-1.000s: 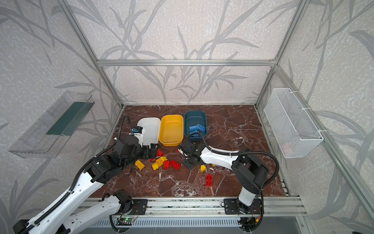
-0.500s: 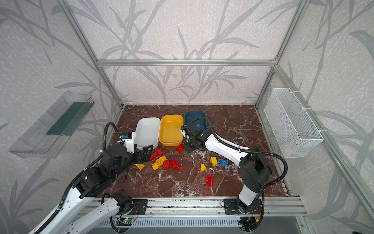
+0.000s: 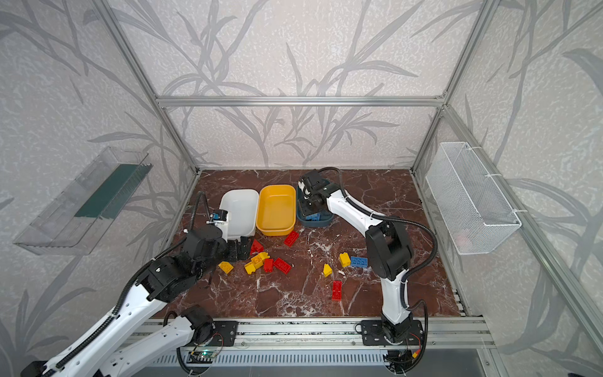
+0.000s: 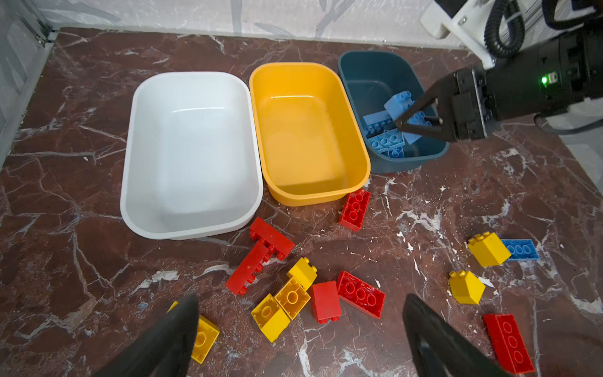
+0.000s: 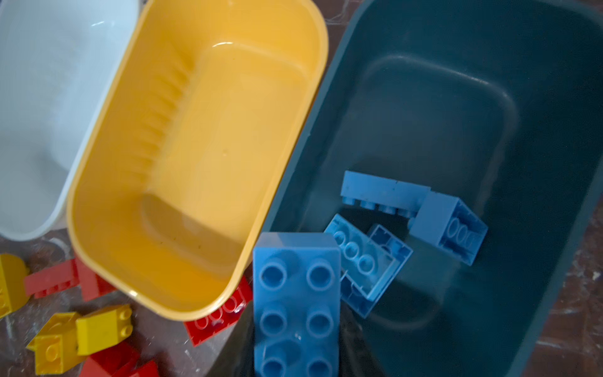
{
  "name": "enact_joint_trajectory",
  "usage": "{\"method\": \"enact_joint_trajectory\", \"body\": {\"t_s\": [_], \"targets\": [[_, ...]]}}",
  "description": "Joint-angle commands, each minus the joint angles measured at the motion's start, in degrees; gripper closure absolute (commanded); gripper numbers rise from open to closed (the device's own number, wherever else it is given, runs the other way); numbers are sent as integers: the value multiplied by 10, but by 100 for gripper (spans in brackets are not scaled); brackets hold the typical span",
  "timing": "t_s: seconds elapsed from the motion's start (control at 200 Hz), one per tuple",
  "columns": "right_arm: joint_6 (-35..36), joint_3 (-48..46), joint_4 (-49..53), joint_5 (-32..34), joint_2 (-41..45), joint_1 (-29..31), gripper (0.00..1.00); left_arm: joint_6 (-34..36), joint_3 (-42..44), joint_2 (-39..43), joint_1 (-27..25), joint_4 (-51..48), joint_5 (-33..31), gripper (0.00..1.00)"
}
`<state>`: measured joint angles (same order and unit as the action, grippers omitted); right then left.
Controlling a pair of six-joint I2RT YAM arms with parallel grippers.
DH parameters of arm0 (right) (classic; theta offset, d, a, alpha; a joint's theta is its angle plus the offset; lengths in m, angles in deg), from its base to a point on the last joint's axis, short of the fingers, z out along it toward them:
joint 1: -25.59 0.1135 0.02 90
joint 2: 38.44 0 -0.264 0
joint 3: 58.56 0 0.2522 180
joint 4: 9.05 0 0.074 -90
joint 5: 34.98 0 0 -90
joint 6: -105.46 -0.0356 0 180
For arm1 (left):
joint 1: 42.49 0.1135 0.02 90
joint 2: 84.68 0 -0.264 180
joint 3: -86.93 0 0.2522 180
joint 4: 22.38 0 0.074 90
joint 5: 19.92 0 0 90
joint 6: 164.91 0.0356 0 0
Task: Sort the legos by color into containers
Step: 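Carry the blue brick with the right gripper into the teal bin and release, then lower right gripper onto a blue brick by a yellow brick while left arm reaches forward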
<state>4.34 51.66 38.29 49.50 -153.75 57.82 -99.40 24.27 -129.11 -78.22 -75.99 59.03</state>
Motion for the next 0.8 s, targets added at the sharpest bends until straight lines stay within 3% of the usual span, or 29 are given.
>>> {"method": "enact_joint_trajectory", "body": {"t_s": [0.0,0.34,0.64,0.795], "targets": [[-11,39,13,-16,-24,-14,80,6,-21,-14,9,-23,29,4],[-34,78,-10,-46,-82,-39,68,0,-21,-43,45,-17,76,4],[-35,72,-17,-43,-68,-40,30,19,-18,-52,56,-10,93,4],[-39,20,-49,-50,-22,-40,23,16,-24,-58,56,-22,74,3]]}}
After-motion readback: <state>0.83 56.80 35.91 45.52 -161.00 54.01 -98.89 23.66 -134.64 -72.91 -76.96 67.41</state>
